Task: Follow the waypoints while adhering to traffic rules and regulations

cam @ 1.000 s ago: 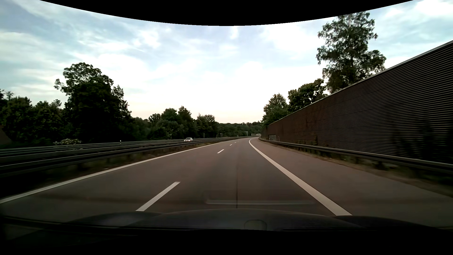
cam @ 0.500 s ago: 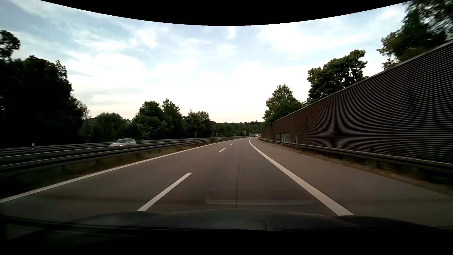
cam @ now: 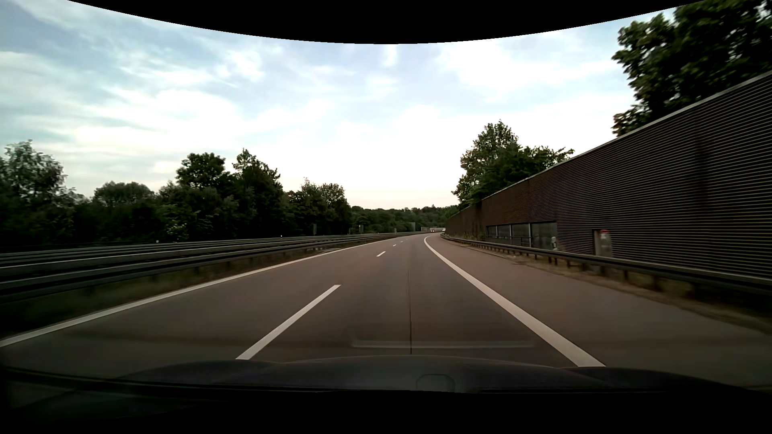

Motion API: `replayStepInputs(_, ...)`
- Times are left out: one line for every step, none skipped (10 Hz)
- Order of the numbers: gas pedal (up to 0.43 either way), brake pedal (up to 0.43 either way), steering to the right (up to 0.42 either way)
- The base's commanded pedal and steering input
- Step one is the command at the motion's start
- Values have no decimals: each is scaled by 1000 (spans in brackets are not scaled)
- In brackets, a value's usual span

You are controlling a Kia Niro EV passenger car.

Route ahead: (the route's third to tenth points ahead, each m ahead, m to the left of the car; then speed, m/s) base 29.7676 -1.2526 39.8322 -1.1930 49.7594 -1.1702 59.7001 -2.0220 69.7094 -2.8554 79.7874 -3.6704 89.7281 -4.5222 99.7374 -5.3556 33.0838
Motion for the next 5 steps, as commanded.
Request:
replayStepInputs(240,6,5)
replayStepInputs(240,6,5)
replayStepInputs(228,6,5)
replayStepInputs(228,6,6)
replayStepInputs(228,6,6)
